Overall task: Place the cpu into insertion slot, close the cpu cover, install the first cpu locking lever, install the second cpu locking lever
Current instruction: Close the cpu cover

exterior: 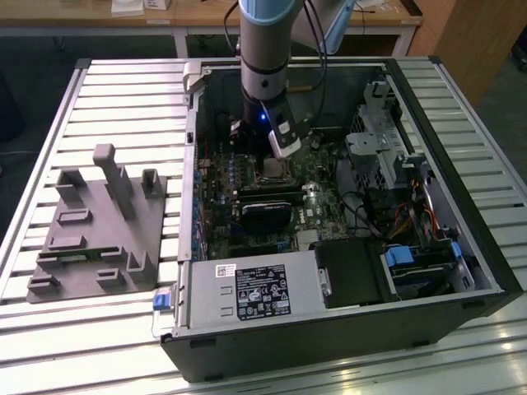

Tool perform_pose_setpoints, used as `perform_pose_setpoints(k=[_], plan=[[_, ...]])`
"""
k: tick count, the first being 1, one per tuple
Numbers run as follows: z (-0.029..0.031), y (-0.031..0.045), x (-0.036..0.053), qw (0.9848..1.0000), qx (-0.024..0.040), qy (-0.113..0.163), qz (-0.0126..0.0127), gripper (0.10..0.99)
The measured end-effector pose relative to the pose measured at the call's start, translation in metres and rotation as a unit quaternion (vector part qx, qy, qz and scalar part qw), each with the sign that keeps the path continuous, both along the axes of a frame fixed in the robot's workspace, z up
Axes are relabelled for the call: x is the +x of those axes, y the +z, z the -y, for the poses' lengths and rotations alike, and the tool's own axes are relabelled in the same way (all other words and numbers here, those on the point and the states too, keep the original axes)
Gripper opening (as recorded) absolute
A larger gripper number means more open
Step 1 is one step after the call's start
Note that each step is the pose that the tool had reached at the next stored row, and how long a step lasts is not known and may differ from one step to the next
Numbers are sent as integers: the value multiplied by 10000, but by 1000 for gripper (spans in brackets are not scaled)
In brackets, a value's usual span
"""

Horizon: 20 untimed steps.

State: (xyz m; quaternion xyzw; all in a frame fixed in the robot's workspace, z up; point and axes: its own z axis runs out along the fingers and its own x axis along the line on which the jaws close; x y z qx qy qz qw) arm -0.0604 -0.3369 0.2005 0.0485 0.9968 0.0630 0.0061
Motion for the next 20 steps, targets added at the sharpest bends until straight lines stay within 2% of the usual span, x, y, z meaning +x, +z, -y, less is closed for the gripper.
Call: perform_pose_setpoints(k=[20], plan=[[0,-17,29,10000,2,0,-3,106]])
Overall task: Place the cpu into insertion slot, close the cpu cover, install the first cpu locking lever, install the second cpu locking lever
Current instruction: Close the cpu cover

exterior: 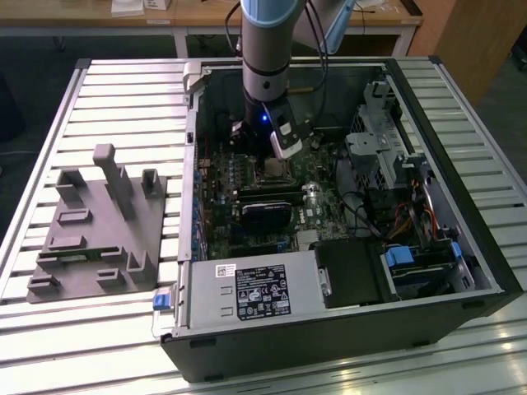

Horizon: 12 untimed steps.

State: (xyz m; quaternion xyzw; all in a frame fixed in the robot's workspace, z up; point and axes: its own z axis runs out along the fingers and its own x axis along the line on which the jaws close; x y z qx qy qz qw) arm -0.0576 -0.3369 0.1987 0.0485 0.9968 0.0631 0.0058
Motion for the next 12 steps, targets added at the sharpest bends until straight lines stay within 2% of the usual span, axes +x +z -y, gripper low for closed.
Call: perform_pose_setpoints(k=[7,12], plan=[[0,14,4,10000,-2,0,-3,106],[0,112,4,10000,0,0,-2,106]])
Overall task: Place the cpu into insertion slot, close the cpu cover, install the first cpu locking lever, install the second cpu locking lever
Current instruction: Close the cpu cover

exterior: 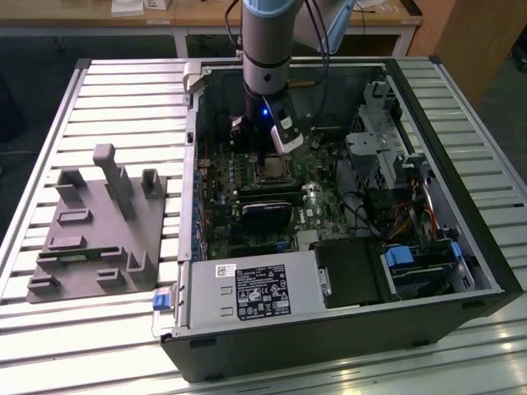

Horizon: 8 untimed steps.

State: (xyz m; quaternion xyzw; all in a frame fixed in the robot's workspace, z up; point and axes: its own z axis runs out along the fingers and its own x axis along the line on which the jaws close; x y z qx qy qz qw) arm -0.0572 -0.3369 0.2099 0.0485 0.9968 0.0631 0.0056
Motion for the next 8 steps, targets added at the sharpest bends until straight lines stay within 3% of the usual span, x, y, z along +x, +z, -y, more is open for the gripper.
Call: perform_pose_setpoints(k=[5,8], plan=[[0,110,0,10000,0,0,0,106],[0,137,0,10000,0,0,2,106]])
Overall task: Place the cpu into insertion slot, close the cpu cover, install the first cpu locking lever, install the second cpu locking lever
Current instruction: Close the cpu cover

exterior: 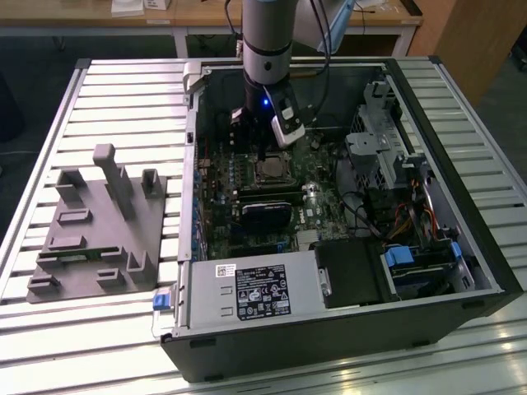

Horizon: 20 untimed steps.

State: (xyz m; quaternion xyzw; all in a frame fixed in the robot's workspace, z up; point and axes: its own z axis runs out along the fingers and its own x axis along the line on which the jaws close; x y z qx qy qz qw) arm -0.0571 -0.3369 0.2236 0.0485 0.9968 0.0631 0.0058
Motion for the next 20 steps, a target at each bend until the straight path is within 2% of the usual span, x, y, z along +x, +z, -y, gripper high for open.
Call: perform_pose_setpoints(k=[6,10,15,20], plan=[[0,1,26,10000,-58,0,24,106],[0,1,99,10000,-89,0,26,106],[0,1,230,9999,-116,0,26,106],[0,17,254,9999,-118,-1,26,106]])
